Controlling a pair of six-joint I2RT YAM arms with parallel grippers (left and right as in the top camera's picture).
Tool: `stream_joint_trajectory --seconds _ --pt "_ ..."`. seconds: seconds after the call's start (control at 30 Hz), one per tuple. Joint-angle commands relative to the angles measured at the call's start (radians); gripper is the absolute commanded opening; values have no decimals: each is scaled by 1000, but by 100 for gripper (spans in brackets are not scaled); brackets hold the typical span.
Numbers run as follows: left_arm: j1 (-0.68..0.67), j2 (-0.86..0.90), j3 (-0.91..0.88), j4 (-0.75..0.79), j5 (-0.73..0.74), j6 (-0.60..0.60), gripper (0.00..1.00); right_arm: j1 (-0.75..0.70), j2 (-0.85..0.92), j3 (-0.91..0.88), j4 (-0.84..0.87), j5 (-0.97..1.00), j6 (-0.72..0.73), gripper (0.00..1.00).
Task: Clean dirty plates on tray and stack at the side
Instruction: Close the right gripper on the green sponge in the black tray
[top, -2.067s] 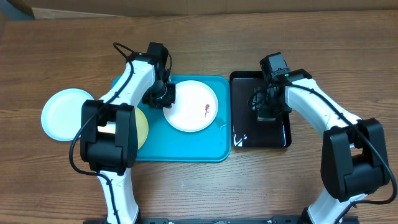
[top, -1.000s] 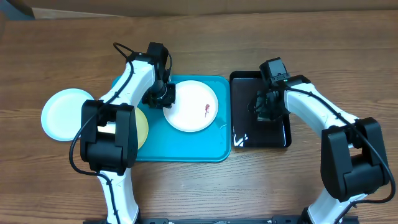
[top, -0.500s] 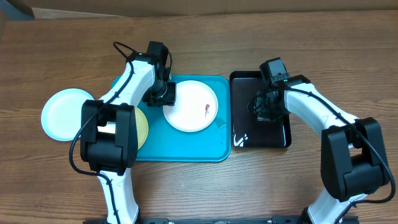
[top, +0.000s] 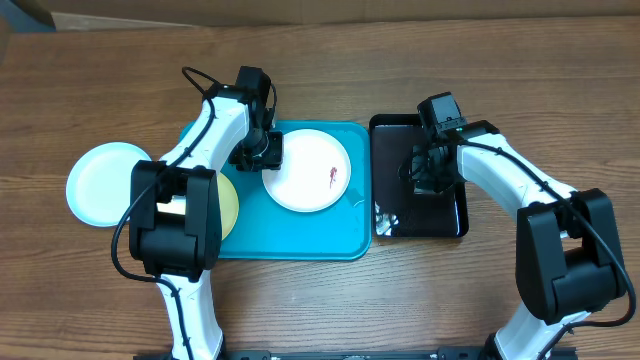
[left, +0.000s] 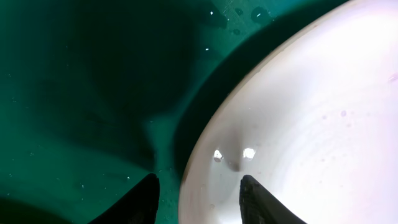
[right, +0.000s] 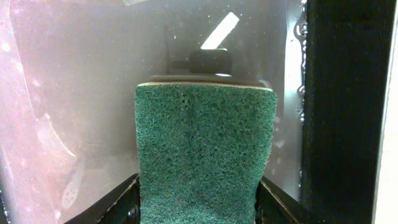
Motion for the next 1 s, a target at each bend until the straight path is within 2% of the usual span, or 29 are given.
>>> stream_joint_trajectory --seconds 0.0,0.07,0.13,0.2,0.37,0.47,0.67,0.97 --pt "5 4 2 3 0 7 44 3 -11 -7 6 -8 -8 57" --pt "5 4 2 3 0 7 44 3 -11 -7 6 -8 -7 61" --pt "5 4 2 1 0 7 44 3 -11 -7 -2 -12 -7 75" --pt "5 4 2 1 0 7 44 3 -11 -7 -11 -11 -7 79" --pt "5 4 2 0 0 7 43 3 -11 -10 -6 -11 -7 65" --pt "5 4 2 0 0 7 43 3 -11 -30 19 -11 -7 61" --pt "5 4 2 0 0 7 43 3 -11 -60 55 -11 -7 61" --pt "5 4 2 0 1 7 43 3 -12 2 18 -11 -7 61"
